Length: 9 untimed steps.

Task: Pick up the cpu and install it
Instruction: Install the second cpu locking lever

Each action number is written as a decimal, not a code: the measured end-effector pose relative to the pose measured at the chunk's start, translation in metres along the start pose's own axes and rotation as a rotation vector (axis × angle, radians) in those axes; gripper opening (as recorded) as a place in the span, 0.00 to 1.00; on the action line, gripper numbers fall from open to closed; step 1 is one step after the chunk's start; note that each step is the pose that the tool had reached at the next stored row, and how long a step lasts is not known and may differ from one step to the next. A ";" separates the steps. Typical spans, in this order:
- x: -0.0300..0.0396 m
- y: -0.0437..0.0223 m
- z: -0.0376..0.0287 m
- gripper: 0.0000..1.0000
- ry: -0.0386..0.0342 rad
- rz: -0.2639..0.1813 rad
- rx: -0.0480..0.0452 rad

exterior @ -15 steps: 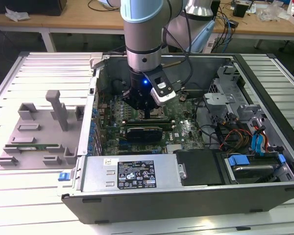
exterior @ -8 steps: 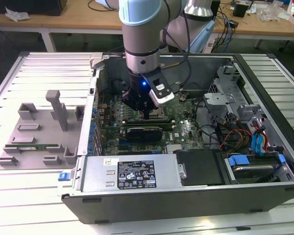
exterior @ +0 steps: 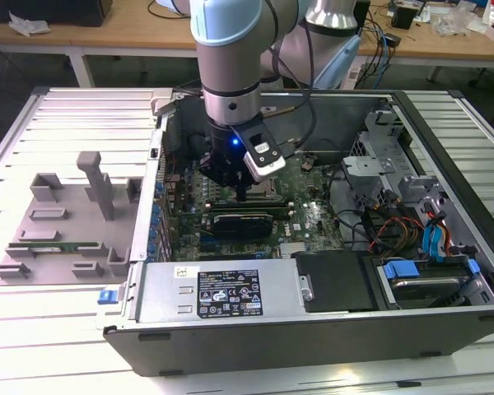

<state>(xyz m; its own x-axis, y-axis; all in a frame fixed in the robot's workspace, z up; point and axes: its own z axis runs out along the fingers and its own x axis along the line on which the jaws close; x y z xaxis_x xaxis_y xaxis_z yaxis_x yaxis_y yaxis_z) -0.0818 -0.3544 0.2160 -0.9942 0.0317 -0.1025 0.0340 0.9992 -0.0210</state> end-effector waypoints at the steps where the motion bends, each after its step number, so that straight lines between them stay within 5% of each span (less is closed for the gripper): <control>1: 0.0010 0.0000 0.0001 0.11 -0.0005 0.000 -0.0002; 5: 0.0038 -0.0003 0.0007 0.11 -0.0017 0.000 -0.0007; 8: 0.0036 -0.0049 0.0008 0.11 -0.0017 0.002 -0.0210; 9: 0.0036 -0.0064 0.0009 0.11 -0.0038 0.004 -0.0383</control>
<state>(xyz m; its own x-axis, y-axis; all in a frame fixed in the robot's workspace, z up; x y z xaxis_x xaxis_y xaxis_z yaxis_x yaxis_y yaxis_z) -0.0855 -0.3607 0.2149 -0.9937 0.0357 -0.1063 0.0341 0.9993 0.0175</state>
